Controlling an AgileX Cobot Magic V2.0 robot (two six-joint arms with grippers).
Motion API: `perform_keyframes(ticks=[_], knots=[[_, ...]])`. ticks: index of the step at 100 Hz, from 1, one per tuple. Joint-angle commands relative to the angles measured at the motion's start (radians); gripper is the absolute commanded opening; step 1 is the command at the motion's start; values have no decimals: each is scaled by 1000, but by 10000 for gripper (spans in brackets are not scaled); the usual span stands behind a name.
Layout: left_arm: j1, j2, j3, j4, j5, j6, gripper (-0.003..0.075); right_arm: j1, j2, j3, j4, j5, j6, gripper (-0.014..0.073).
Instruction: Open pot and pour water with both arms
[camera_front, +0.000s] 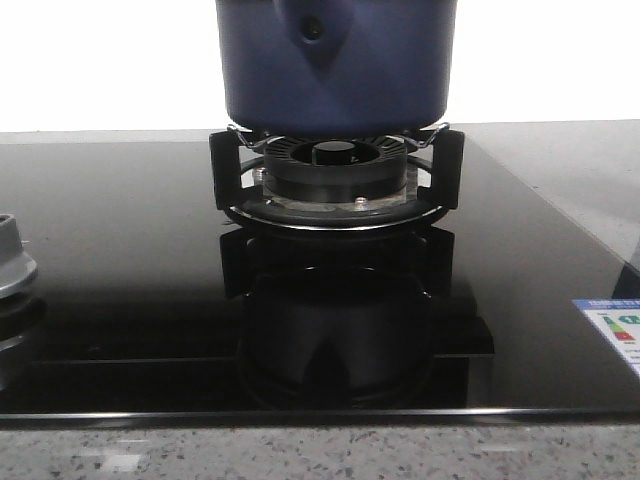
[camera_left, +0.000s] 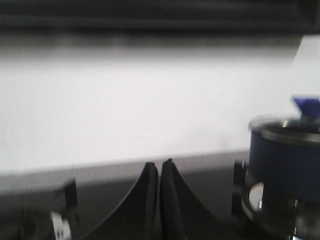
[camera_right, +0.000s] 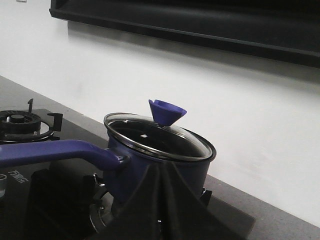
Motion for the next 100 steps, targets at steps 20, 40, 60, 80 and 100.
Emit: perform_keyframes(ticks=[20, 40, 60, 80, 100], knots=[[10, 2, 200, 194, -150, -250, -20, 3, 12, -26, 33, 13, 6, -71], [88, -91, 289, 153, -104, -250, -20, 3, 12, -26, 33, 13, 6, -71], [178, -191, 319, 129, 11, -250, -20, 3, 12, -26, 33, 13, 6, -71], [191, -200, 333, 136, 90, -250, -20, 3, 12, -26, 33, 13, 6, -71], [191, -200, 358, 149, 132, -248, -20, 3, 12, -26, 33, 13, 6, -71]])
